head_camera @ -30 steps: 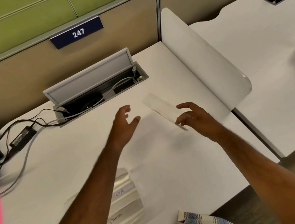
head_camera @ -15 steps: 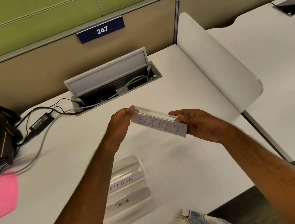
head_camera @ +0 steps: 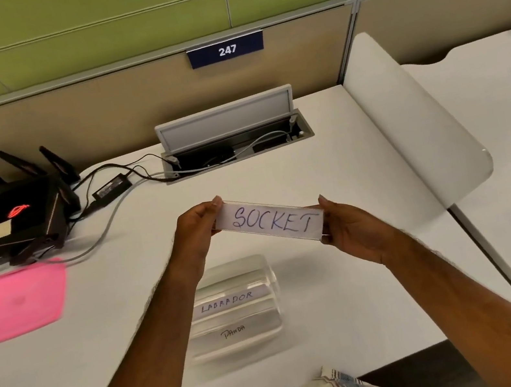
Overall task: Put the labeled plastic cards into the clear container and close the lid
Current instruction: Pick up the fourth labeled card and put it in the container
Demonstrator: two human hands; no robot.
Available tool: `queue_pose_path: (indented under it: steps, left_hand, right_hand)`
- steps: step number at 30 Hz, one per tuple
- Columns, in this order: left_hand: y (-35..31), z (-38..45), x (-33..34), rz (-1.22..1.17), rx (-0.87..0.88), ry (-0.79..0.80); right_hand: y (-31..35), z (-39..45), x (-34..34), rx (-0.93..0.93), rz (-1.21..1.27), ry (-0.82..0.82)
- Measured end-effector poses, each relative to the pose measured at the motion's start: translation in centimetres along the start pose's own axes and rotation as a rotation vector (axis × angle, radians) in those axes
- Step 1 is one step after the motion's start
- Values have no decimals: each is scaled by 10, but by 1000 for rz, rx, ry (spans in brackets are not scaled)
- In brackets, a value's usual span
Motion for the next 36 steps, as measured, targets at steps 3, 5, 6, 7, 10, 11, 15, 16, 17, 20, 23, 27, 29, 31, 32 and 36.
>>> queue_pose_path:
  steps: [3,5,6,7,10,11,15,16,17,20,23,27,29,31,32,36]
  left_hand:
    - [8,-9,-21,-44,-12,-49]
    - [15,-16,-33,-57,-33,-66]
    - [19,-18,-40,-61,-47,-69]
    - [23,-21,-46,-64,-65,-67]
    - [33,-30,-64,-103,-127,-46]
    - [35,-34,-70,-134,-143,-41]
    - [37,-48,-95,-226,-145,-39]
    - [37,-51,-100,-236,-138,-37]
    - [37,-54,-105,-246,-130,-32]
    - [38,-61,-116,-283,-113,-11]
    - [45,-65,-127,-290,-121,-10]
    - [51,-71,-133,-223,-99,52]
    - [52,-73,-137,-203,-84,68]
    - [53,-74,-141,-191,-70,63]
    - [53,-75,-144,-182,-62,55]
    - [53,-77,-152,-159,-34,5]
  right_hand:
    - [-4,2,7,-32,-35,11]
    - [-7,4,11,-73,-91,14]
    - [-9,6,14,-85,-128,11]
    - [-11,7,18,-92,-163,8]
    - [-19,10,29,-106,-218,0]
    - [-21,11,32,-108,-222,-3]
    - [-29,16,46,-104,-227,-12]
    - [-32,17,49,-101,-226,-10]
    - [-35,18,52,-97,-221,-7]
    - [-42,20,63,-83,-196,13]
    - [-48,23,73,-75,-211,43]
    - [-54,25,82,-74,-210,40]
    - [-56,26,85,-78,-203,34]
    - [-58,25,88,-79,-211,38]
    - [-59,25,90,-79,-216,42]
    - [-62,23,92,-79,-225,38]
Point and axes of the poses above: each hand's wrist, its own z-axis towards the middle knuckle, its own x-axis out of the palm, y = z × x, the point moved 9 cm from there along z, towards the middle knuckle, and after that the axes turned 5 degrees about -x, right-handed, at the moved point
